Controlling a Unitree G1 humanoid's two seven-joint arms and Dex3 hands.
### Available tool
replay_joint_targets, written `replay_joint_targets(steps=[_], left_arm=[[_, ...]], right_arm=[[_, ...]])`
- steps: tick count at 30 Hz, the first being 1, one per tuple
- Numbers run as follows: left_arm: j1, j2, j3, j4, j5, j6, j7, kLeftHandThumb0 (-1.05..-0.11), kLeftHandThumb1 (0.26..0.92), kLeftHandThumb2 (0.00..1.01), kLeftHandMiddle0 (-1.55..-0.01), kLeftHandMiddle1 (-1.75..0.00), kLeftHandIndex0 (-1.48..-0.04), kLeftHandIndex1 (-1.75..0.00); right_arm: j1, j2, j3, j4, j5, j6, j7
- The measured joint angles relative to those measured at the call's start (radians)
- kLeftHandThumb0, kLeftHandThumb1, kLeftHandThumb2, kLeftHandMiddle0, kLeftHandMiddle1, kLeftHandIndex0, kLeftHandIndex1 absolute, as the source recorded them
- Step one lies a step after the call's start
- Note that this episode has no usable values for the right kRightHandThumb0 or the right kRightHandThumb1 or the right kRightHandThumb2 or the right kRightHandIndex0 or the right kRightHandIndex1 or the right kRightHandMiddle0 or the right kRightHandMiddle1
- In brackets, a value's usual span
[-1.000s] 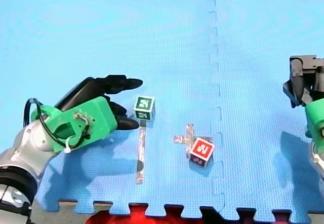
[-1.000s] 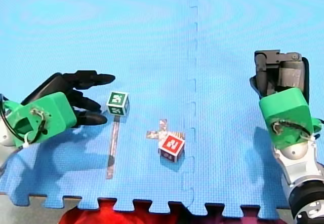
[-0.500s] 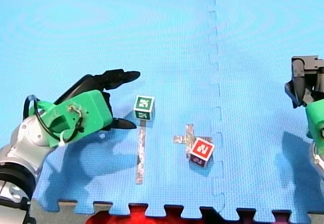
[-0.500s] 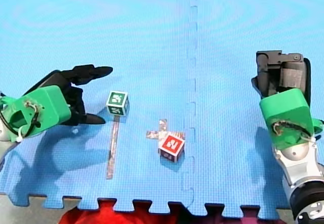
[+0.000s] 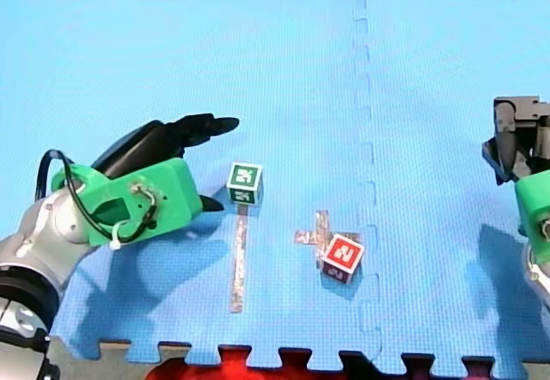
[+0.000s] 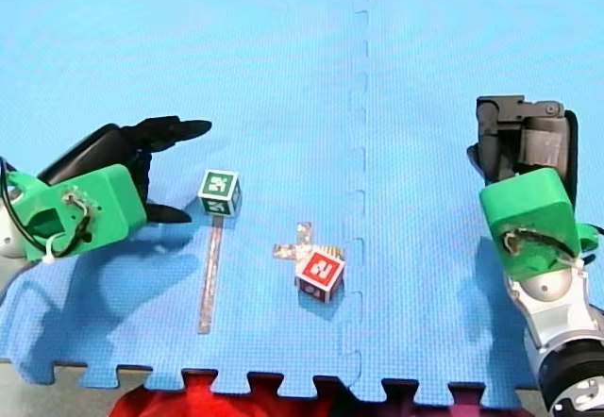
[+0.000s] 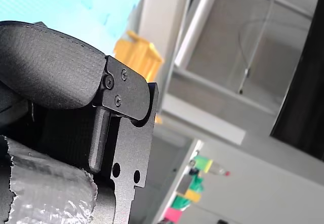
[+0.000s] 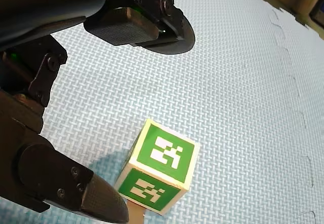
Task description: Stack cube left
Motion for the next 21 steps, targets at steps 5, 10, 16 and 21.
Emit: replay_joint_targets(steps=[5, 10, 16, 21], left_arm=[[-0.008, -0.001, -0.023, 0.005, 0.027, 0.006, 0.009, -0.313, 0.710, 0.00, -0.77, -1.75, -0.47, -0.02], [-0.030, 0.001, -0.089, 0.005, 0.109, 0.038, 0.056, -0.315, 0.712, 0.00, -0.78, -1.75, -0.48, -0.02], [-0.057, 0.000, -0.121, 0.008, 0.133, 0.082, 0.039, -0.308, 0.716, 0.00, -0.80, -1.75, -0.49, -0.02], [-0.057, -0.012, -0.126, 0.008, 0.129, 0.088, 0.031, -0.315, 0.718, 0.00, -0.81, -1.75, -0.51, -0.02]], right_arm=[[0.001, 0.000, 0.004, -0.005, -0.006, 0.002, -0.008], [0.001, 0.002, 0.007, -0.010, -0.006, 0.002, -0.012], [0.004, 0.004, 0.009, -0.015, -0.006, 0.002, -0.014], [0.004, 0.004, 0.010, -0.016, -0.006, 0.002, -0.015]])
